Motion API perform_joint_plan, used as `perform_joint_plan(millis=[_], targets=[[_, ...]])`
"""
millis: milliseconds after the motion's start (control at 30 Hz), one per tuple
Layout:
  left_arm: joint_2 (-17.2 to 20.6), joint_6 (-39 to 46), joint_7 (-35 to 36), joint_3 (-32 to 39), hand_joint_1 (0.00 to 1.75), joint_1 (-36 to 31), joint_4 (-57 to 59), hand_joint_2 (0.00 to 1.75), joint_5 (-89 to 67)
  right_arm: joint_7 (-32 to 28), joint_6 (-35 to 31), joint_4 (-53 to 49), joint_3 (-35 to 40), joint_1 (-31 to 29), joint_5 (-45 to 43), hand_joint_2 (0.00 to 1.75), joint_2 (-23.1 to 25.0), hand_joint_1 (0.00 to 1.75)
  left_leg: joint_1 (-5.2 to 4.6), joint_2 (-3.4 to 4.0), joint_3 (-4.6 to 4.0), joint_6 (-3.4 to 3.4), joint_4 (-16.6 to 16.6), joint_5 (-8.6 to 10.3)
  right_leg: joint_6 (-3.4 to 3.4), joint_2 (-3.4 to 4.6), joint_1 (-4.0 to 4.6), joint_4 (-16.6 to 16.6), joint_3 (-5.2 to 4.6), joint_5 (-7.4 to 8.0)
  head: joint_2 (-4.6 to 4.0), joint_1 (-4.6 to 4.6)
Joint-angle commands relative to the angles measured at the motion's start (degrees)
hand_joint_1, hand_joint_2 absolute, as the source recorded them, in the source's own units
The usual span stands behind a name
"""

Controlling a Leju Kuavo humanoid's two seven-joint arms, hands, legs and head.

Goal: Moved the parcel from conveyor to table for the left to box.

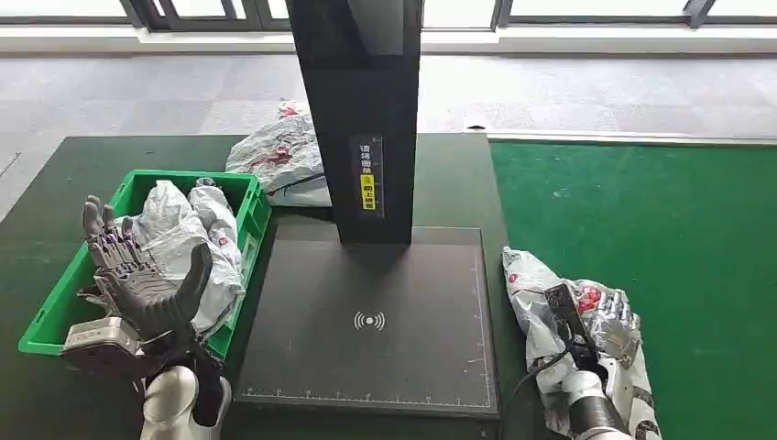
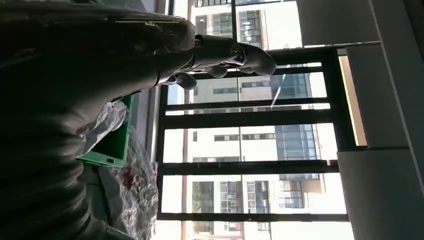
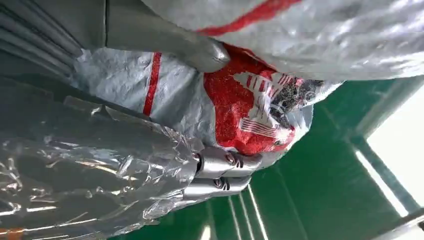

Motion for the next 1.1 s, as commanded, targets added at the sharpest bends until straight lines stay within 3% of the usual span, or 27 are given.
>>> perform_joint_plan(millis=[33,233,333,367,400,967,1100], targets=[[0.28,-0.29,0.15,2.38,0.0,-1.79,3.21,1.75,-0.26,1.96,2.94,7.71,-3.02,-2.2,0.56,1.75,-1.6,0.0,-0.01,-0.04,0.08,0.05,-0.08,0.03,0.02,-0.13,0.01,-0.08,0.1,0.01,0.0,-0.02],[0.28,-0.29,0.15,2.38,0.0,-1.79,3.21,1.75,-0.26,1.96,2.94,7.71,-3.02,-2.2,0.56,1.75,-1.6,0.0,0.0,-0.08,0.18,0.06,-0.05,0.04,0.05,-0.19,0.02,-0.11,0.24,0.03,0.0,0.0],[-0.05,-0.56,0.15,2.75,0.0,-2.14,3.97,1.75,-0.78,7.1,5.46,9.05,-0.92,-1.97,4.14,1.75,-2.24,0.0,0.01,-0.08,0.18,0.07,0.0,0.04,0.14,-0.2,0.03,-0.12,0.3,0.04,0.0,0.0],[-0.13,-0.57,0.15,2.83,0.0,-2.17,4.04,1.75,-0.89,7.03,5.32,9.0,-0.97,-1.95,4.14,1.75,-2.13,0.1,0.0,-0.09,0.2,0.08,0.0,0.05,0.15,-0.2,0.02,-0.13,0.32,0.04,0.0,0.0],[-0.14,-0.59,0.15,2.84,0.0,-2.17,4.04,1.75,-0.93,6.94,5.17,8.94,-1.08,-1.94,4.03,1.75,-2.07,1.75,0.01,-0.11,0.17,0.11,-0.04,0.09,0.18,-0.27,0.04,-0.21,0.32,0.1,0.0,0.0],[0.4,-0.43,0.15,1.84,0.0,-3.35,6.32,1.75,-1.79,3.39,2.86,5.17,-2.62,0.21,1.55,1.75,-0.61,1.75,0.02,-0.25,0.2,0.43,0.36,-0.05,0.5,-0.36,0.08,-0.26,0.66,0.04,0.0,0.0],[0.59,-0.08,0.15,1.75,0.0,-3.18,6.05,1.75,-1.68,-1.69,1.13,1.88,-3.55,0.51,-1.97,1.75,1.14,1.75,0.03,-0.19,0.22,0.47,0.4,-0.11,0.55,-0.27,0.08,-0.23,0.68,0.0,0.0,0.0]])
